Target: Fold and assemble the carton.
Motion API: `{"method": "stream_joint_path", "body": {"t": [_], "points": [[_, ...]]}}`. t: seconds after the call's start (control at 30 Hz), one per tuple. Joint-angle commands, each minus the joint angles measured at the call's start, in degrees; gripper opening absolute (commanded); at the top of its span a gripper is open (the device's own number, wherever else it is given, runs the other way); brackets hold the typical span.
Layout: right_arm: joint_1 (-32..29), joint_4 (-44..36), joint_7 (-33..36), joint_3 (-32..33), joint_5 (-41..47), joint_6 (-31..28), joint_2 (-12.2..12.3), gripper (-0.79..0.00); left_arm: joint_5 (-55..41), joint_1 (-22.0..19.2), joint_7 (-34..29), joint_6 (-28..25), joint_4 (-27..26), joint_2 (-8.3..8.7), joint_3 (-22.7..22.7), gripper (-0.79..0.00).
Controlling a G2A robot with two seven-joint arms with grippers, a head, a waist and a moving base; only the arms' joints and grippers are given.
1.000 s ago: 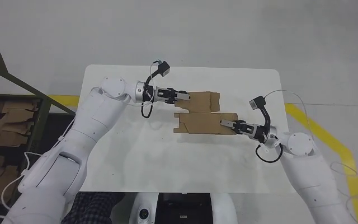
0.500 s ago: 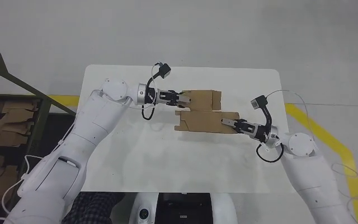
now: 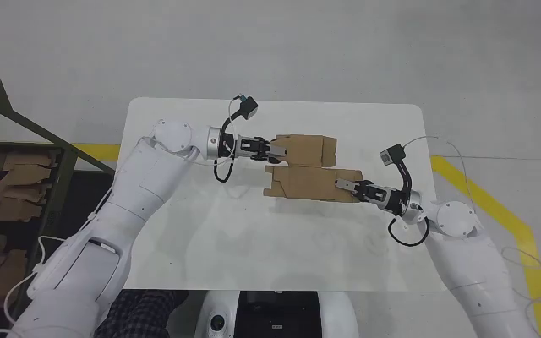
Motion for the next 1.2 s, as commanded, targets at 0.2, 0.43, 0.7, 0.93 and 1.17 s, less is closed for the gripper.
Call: {"method": "stream_joint_path", "body": {"t": [0.2, 0.43, 0.7, 0.93, 1.17], "points": [[0.05, 1.24, -0.91, 0.25, -0.28, 0.57, 0.08, 0.000, -1.70, -0.23, -2.57, -1.65, 0.55, -0.30, -0.21, -0.785], [-0.05, 2.91, -2.89, 1.48, -1.61, 0.26, 0.30, 0.000, -3.01, -0.38, -5.16, -3.00, 0.87, -0.52, -0.34, -0.785], [-0.76, 2.59, -3.05, 5.61, -1.20, -2.03, 1.08, 0.000, -2.90, 0.00, -6.16, -3.20, 0.60, -0.70, -0.17, -0.785], [-0.97, -3.25, 0.93, 5.20, 1.15, -4.54, 1.22, -0.012, -2.80, 0.16, -6.43, -3.20, 0.70, -0.90, -0.04, -0.785], [1.57, -5.83, 0.53, -0.53, -0.78, -4.99, 0.31, -0.111, -3.05, 0.04, -7.32, -3.25, 0.57, -1.15, 0.17, -0.785]]}}
